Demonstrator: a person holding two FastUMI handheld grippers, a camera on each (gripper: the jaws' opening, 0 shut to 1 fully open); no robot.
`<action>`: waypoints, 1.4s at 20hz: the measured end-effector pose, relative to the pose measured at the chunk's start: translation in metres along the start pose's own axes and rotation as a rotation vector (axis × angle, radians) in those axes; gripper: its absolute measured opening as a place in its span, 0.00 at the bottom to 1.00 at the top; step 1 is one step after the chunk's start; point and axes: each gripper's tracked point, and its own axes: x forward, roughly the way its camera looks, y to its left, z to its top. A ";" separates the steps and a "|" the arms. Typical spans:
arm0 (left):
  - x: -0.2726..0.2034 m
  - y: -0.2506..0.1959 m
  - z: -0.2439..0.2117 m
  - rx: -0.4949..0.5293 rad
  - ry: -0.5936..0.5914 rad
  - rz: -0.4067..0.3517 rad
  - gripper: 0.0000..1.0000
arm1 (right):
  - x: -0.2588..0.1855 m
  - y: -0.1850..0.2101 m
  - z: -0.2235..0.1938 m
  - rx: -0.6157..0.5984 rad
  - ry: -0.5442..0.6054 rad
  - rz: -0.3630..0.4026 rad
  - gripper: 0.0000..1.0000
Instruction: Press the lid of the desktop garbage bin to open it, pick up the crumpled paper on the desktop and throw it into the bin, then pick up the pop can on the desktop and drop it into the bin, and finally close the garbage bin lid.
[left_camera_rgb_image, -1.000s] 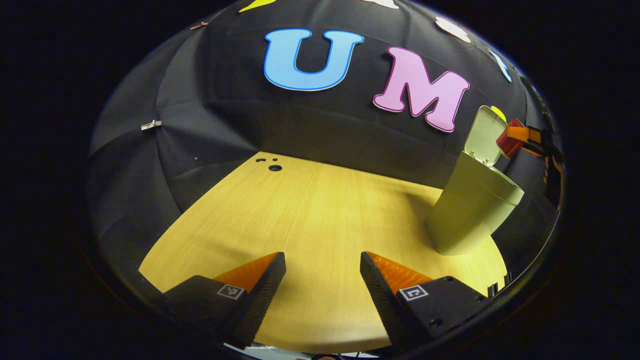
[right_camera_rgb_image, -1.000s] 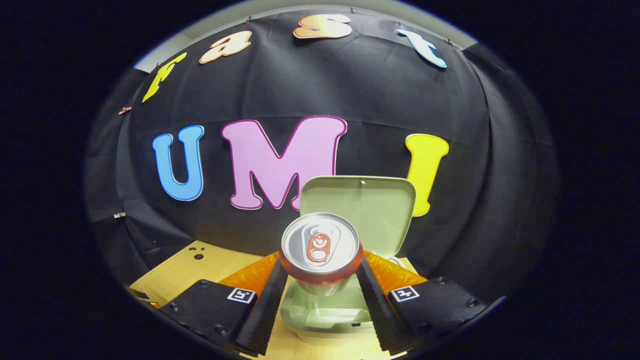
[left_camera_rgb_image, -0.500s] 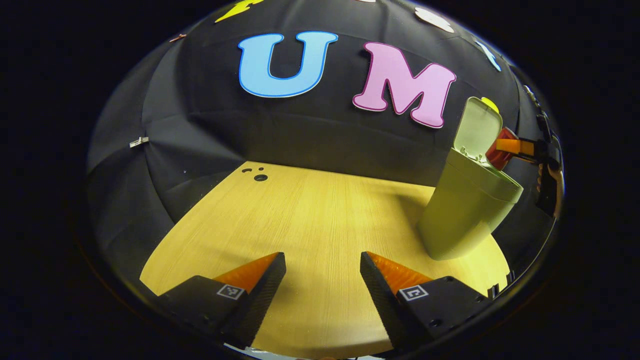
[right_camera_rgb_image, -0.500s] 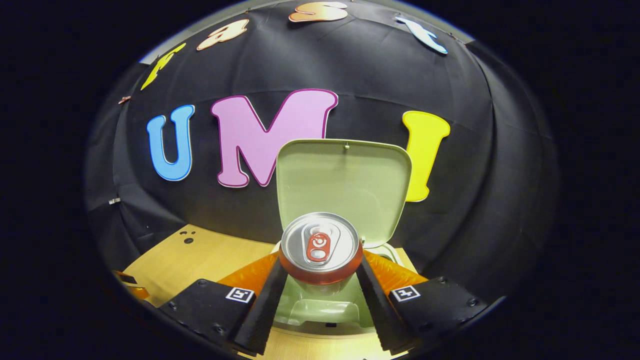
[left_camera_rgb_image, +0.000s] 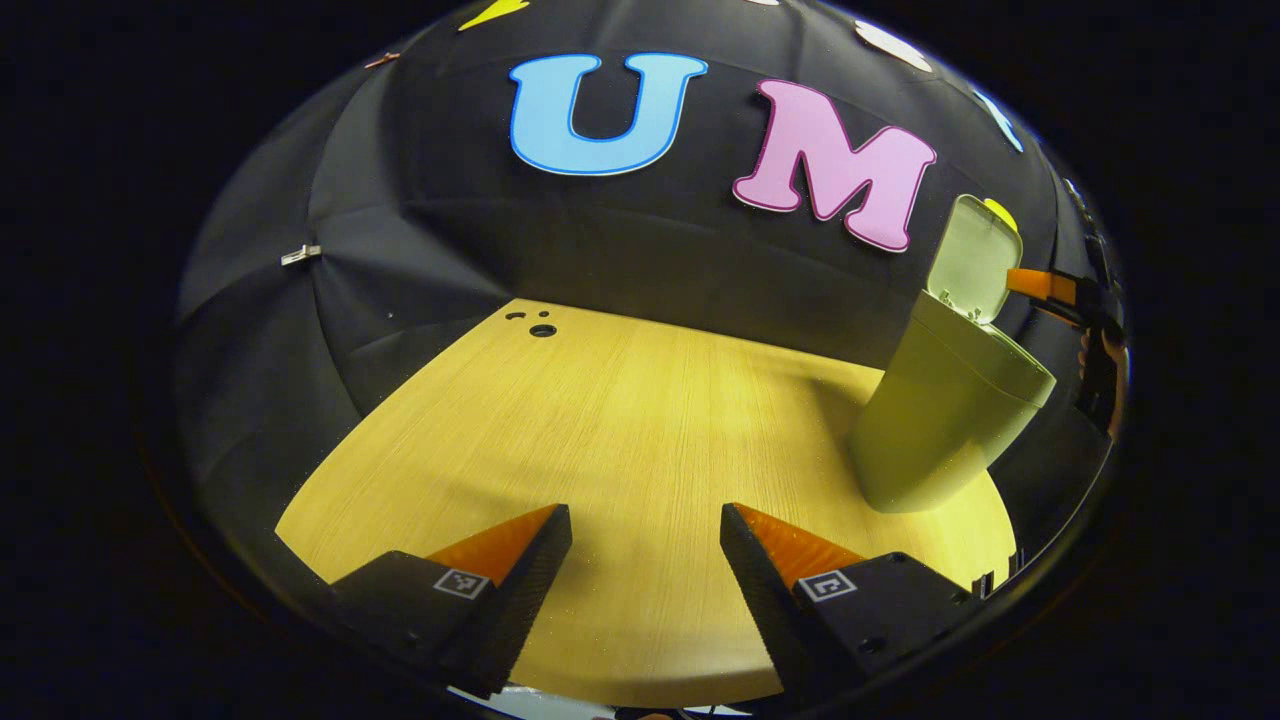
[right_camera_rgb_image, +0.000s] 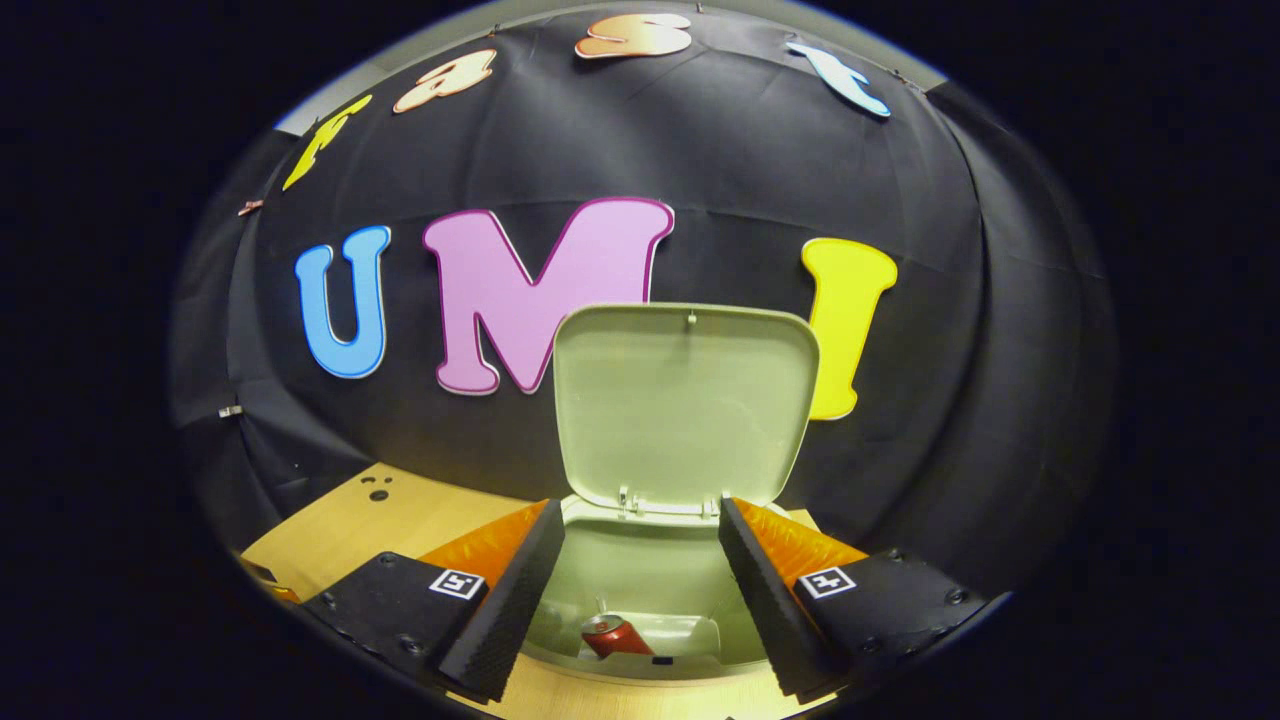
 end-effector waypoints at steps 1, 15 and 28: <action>0.000 0.002 -0.001 -0.007 -0.001 0.003 0.96 | -0.001 -0.001 0.011 0.007 -0.021 0.000 0.98; -0.003 0.001 -0.009 -0.025 0.009 -0.004 0.96 | 0.017 -0.023 0.154 0.018 -0.249 -0.076 0.97; -0.013 0.023 -0.017 -0.088 0.011 0.090 0.96 | 0.089 -0.021 0.148 -0.018 -0.188 -0.075 0.97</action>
